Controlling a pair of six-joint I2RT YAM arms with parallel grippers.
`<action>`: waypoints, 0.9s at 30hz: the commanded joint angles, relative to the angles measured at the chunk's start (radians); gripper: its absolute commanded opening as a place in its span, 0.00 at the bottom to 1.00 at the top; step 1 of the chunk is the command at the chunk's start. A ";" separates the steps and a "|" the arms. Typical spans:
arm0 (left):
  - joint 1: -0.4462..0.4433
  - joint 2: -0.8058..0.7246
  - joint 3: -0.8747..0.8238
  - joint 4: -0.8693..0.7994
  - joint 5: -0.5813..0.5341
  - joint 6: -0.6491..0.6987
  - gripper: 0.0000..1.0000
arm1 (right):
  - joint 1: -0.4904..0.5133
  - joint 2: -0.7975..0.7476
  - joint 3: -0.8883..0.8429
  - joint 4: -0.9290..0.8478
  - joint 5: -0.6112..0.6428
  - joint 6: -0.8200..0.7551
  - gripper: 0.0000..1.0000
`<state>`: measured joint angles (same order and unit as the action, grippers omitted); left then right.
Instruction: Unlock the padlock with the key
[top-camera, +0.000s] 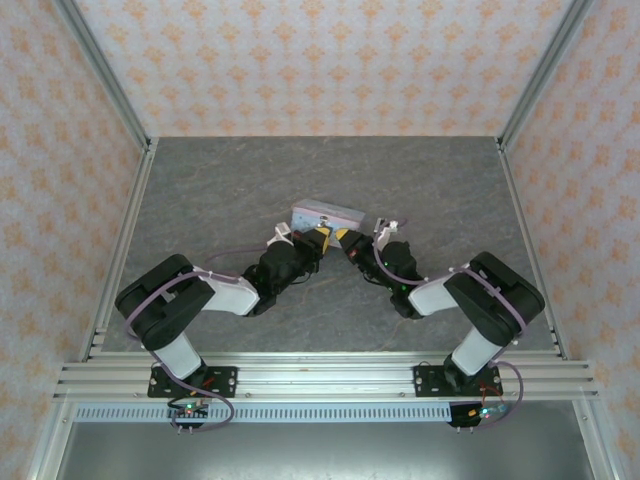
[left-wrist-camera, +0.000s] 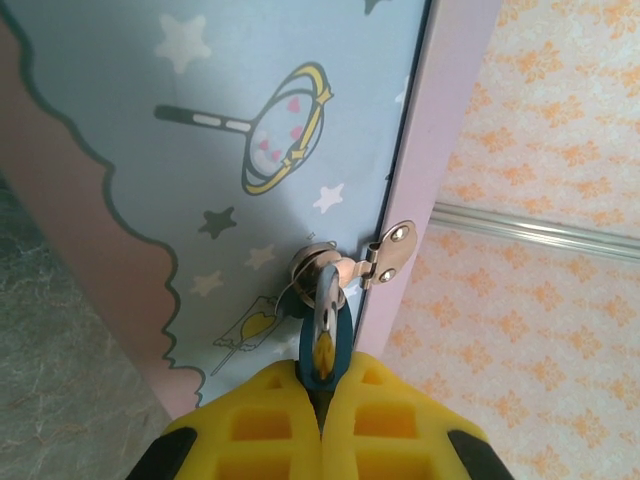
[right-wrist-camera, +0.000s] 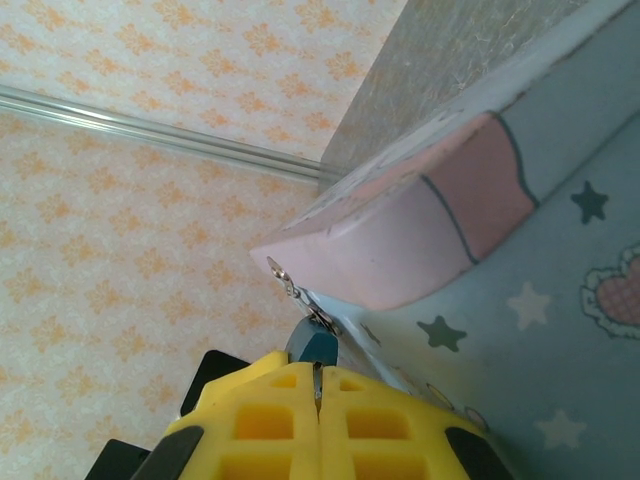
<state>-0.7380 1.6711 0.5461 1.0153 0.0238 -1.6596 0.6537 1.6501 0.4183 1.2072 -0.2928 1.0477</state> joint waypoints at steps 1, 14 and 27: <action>-0.046 0.000 0.007 0.098 0.105 -0.007 0.00 | 0.005 0.012 0.050 -0.008 -0.050 -0.022 0.00; -0.045 -0.029 0.002 0.101 0.134 0.012 0.00 | -0.087 0.003 0.055 -0.093 -0.200 -0.117 0.00; -0.051 -0.016 0.028 0.088 0.151 0.020 0.00 | -0.039 0.068 0.133 -0.036 -0.252 -0.002 0.00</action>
<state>-0.7437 1.6733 0.5392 1.0111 0.0380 -1.6592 0.5716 1.6905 0.4835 1.1320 -0.5014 1.0039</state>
